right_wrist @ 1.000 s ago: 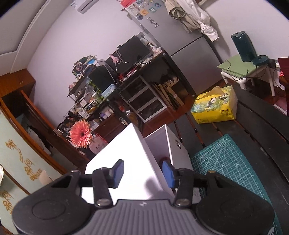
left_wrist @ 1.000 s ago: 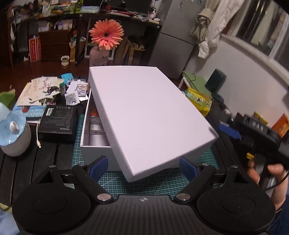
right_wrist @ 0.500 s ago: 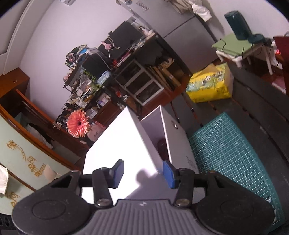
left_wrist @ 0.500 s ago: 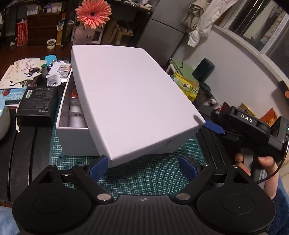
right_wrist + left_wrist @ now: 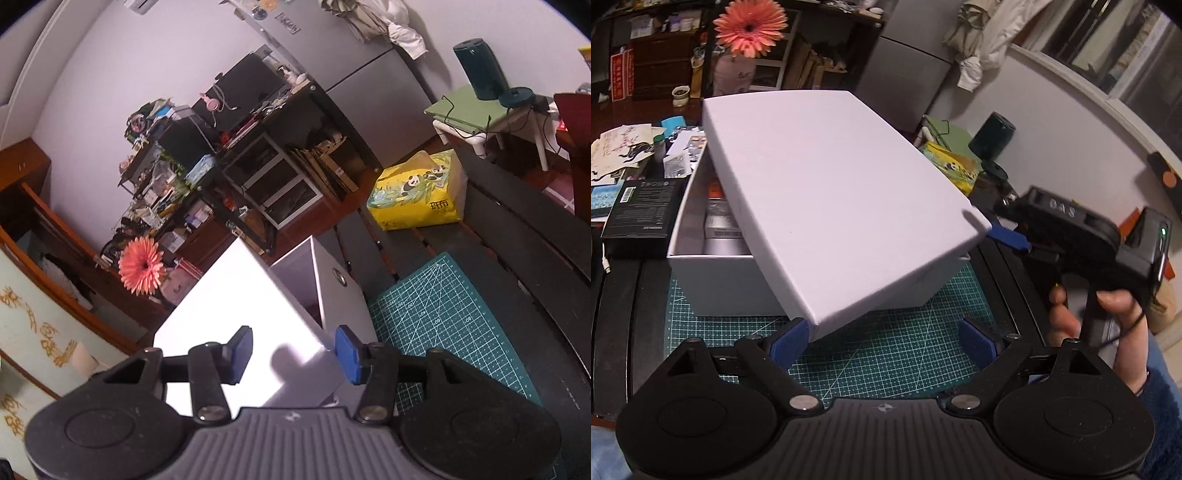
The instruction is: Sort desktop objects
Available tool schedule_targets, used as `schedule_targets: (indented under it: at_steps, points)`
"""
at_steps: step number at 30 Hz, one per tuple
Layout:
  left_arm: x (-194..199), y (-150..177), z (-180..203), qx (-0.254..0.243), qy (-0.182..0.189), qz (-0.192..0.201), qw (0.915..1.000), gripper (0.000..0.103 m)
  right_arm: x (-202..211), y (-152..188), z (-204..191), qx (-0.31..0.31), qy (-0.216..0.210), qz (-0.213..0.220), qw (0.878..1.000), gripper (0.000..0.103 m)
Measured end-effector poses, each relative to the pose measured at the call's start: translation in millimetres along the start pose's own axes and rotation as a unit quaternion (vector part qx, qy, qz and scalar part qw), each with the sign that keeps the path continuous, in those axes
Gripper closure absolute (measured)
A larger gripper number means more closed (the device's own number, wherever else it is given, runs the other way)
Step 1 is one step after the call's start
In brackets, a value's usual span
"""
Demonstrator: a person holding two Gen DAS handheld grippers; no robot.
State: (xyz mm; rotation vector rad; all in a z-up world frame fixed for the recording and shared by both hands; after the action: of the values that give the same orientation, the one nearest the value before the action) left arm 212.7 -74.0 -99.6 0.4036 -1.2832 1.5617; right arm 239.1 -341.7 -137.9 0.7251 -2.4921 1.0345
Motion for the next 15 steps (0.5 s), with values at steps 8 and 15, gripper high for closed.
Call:
schedule_targets:
  at_steps: [8,15]
  points:
    - [-9.6,5.6,9.8,-0.009,0.013,-0.016,0.9997,0.017,-8.1,-3.4,5.8,-0.012,-0.008,-0.003,1.000,0.054]
    - [3.0,1.9,-0.6,0.002,0.018,-0.003,0.9998,0.016,16.2,-7.5,4.6,-0.017,-0.007,0.033,0.999,0.054]
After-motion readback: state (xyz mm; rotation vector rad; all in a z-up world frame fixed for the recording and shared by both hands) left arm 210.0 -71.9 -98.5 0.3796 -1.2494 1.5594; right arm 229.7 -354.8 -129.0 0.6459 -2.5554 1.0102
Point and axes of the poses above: each gripper's, at about its wrist camera, not at the fingertips, and x roughly against the way its jaws point, z to its right, y to its underside, the point moved 3 cm from there along -x, roughly the way its jaws point, and after that the axes turned 3 degrees about -z, right-handed, at the moved point
